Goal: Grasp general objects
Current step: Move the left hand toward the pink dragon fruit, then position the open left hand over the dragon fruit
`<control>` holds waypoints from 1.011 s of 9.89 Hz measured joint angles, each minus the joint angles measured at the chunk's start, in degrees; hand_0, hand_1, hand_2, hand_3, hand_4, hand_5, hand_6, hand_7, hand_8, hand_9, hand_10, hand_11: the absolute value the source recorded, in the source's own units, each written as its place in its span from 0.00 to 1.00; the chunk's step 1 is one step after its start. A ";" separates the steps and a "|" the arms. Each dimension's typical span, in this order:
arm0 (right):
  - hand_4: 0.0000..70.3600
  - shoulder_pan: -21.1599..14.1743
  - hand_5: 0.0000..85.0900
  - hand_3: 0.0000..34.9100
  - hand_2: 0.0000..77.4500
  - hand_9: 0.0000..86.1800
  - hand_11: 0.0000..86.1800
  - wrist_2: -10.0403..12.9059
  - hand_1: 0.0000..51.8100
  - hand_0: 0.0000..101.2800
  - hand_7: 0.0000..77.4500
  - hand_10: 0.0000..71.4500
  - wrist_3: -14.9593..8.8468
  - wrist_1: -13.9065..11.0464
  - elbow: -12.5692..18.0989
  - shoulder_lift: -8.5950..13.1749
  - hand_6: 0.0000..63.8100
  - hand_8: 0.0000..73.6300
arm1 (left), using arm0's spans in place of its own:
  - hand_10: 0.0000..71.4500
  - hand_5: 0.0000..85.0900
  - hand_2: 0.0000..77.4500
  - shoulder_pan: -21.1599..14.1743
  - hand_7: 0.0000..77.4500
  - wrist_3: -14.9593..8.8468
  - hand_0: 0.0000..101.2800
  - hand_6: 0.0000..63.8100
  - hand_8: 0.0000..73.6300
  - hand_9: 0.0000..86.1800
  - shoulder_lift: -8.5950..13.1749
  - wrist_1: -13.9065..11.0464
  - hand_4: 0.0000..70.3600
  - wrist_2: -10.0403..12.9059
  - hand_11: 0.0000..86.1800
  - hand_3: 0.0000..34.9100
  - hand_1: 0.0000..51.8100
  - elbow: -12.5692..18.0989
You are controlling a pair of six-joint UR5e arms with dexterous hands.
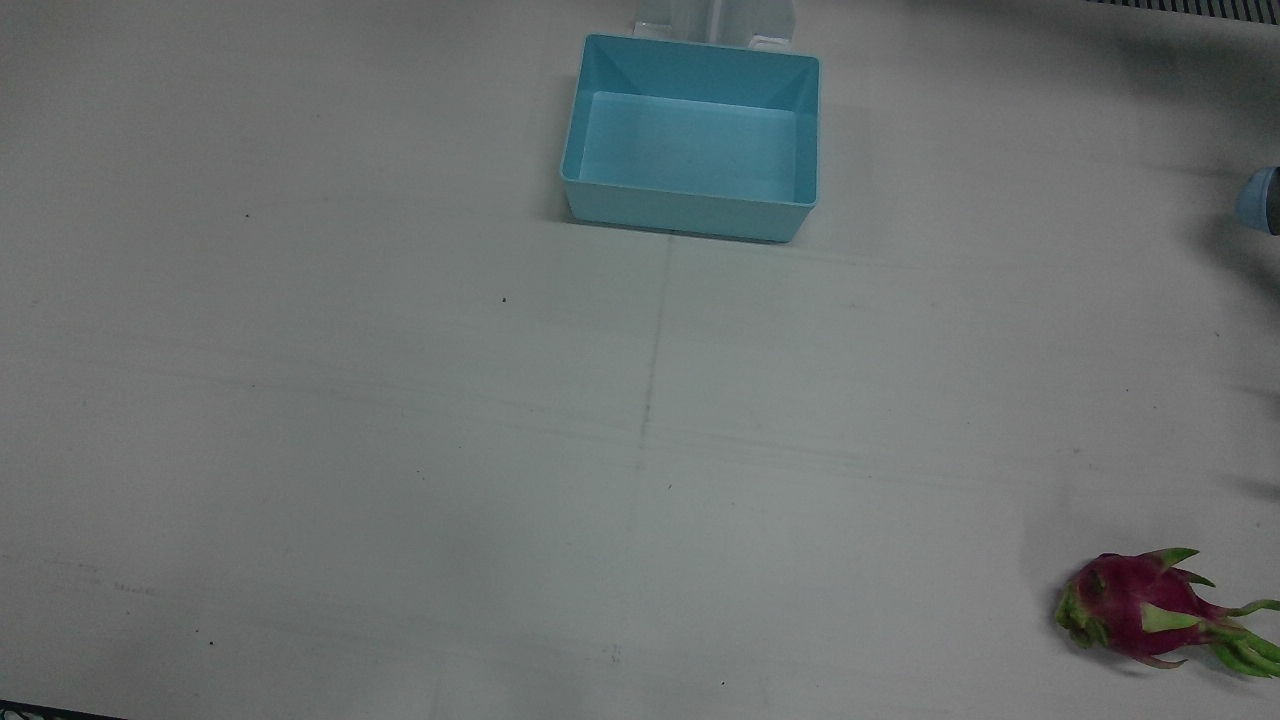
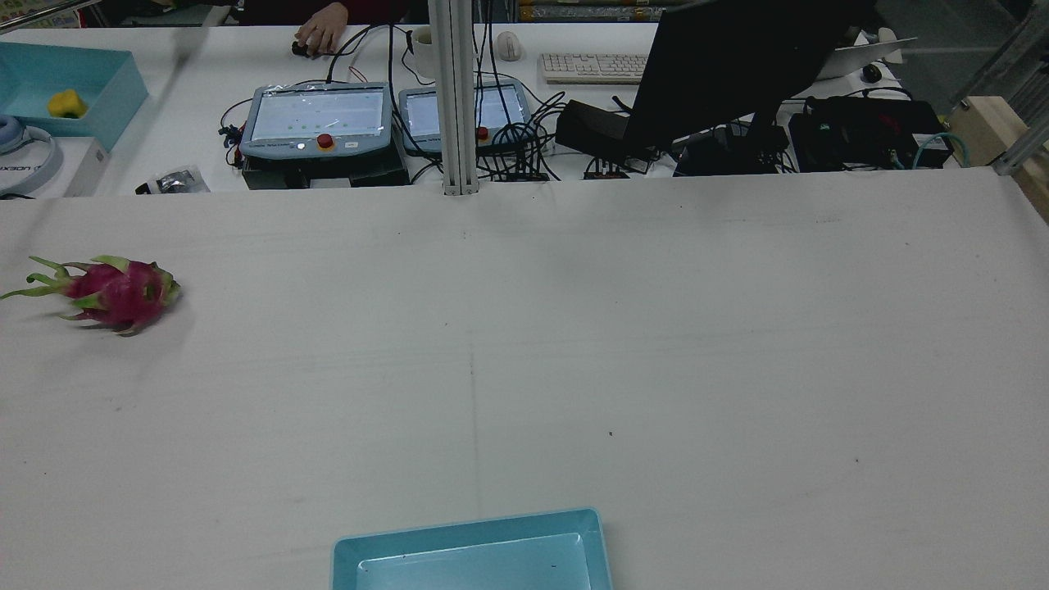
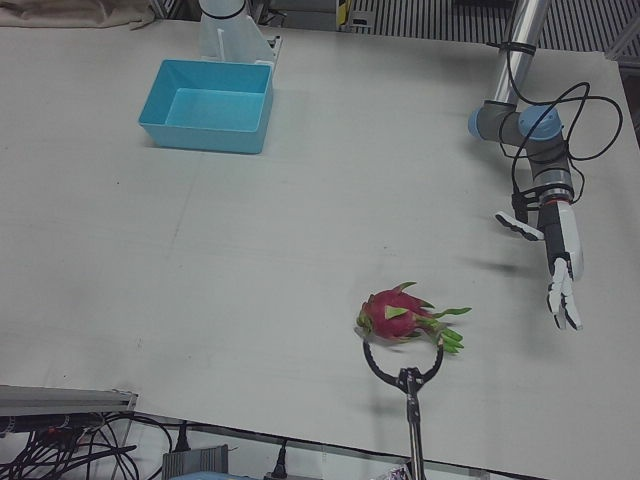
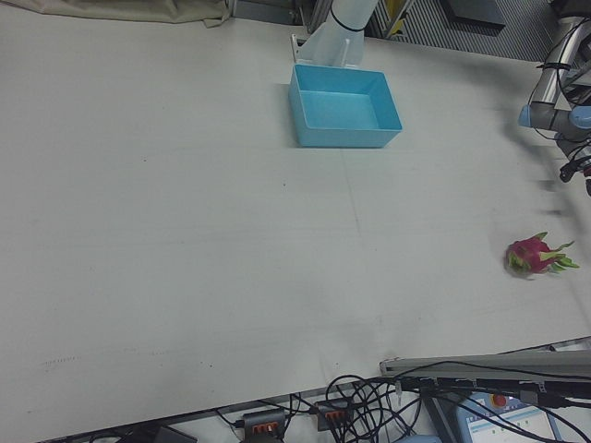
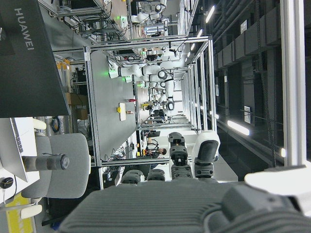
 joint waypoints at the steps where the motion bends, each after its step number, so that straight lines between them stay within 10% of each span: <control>1: 0.00 0.00 0.87 0.00 0.02 0.02 0.01 0.00 0.12 0.00 0.00 0.00 0.00 0.00 0.00 0.00 0.00 0.00 | 0.20 0.03 0.02 0.02 0.01 -0.37 0.40 0.00 0.01 0.01 -0.19 4.50 0.09 0.25 0.01 0.19 0.00 -2.37; 4: 0.00 0.00 0.87 0.00 0.02 0.01 0.01 0.00 0.12 0.00 0.00 0.00 0.00 0.00 0.00 0.00 0.00 0.00 | 0.20 0.03 0.01 1.45 0.01 0.12 0.41 0.00 0.01 0.01 -2.84 31.86 0.09 0.49 0.01 0.18 0.00 -16.42; 6: 0.00 0.00 0.87 0.00 0.02 0.02 0.01 0.00 0.12 0.00 0.00 0.00 0.00 0.00 0.00 0.00 0.00 0.00 | 0.20 0.03 0.01 6.04 0.01 1.53 0.50 0.00 0.04 0.01 -8.85 49.86 0.09 0.27 0.01 0.38 0.00 -20.63; 10: 0.00 0.00 0.87 0.00 0.02 0.01 0.01 0.00 0.12 0.00 0.00 0.00 0.00 0.00 0.00 0.00 0.00 0.00 | 0.19 0.03 0.02 9.82 0.06 9.57 0.51 0.02 0.01 0.01 -19.57 70.07 0.09 -2.52 0.01 0.71 0.00 -23.77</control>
